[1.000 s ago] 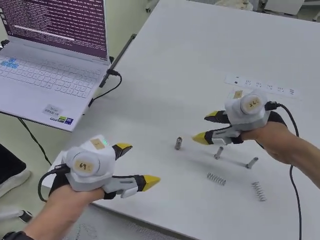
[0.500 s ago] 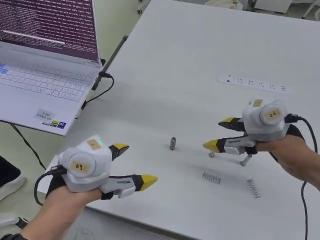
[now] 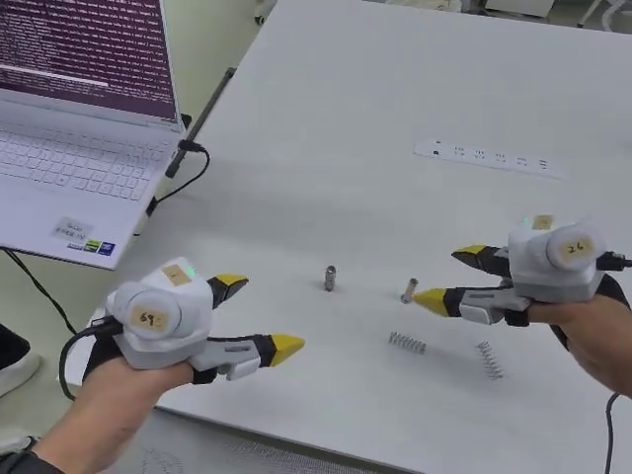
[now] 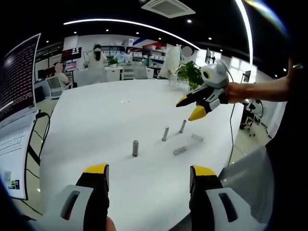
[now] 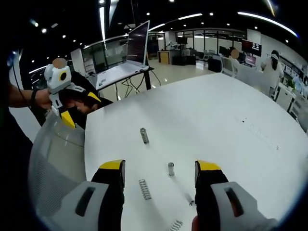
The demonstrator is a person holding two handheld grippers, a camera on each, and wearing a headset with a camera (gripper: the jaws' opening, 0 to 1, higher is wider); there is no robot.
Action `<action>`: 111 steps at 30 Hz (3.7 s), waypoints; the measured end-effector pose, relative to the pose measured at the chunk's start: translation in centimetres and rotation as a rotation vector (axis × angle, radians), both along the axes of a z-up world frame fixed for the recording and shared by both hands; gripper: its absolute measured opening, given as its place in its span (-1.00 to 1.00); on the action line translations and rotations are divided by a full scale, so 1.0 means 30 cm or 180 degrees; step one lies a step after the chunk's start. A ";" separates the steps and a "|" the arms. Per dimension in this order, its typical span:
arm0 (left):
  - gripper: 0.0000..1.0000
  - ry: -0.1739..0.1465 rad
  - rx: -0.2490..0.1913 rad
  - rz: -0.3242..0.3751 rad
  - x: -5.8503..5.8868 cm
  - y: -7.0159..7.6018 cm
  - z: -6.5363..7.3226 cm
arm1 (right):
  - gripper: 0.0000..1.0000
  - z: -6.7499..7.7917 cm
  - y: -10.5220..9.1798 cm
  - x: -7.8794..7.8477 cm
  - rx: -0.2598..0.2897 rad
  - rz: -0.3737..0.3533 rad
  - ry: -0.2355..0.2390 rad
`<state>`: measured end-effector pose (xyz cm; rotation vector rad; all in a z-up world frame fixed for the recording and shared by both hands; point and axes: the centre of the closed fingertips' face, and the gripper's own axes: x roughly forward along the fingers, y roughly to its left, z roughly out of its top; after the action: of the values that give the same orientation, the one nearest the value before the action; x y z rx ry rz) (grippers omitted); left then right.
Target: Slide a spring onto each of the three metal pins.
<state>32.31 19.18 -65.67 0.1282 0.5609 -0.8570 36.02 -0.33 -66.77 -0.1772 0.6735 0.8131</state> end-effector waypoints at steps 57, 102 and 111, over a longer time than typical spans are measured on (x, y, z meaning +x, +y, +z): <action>0.29 -0.0052 0.0001 -0.0164 0.028 -0.052 0.032 | 0.40 0.032 -0.260 -0.265 0.0258 -0.0826 -0.0048; 0.23 -0.0097 0.0311 -0.1328 0.019 -0.436 -0.072 | 0.40 0.039 -0.287 -0.363 0.0239 -0.0907 -0.0011; 0.22 -0.0050 0.0410 -0.1557 0.003 -0.499 -0.123 | 0.40 0.039 -0.290 -0.379 0.0247 -0.0930 -0.0006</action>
<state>32.40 4.21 -69.37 0.4009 0.5790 -1.2929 24.64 -9.02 -65.60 -0.0079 0.6470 0.5572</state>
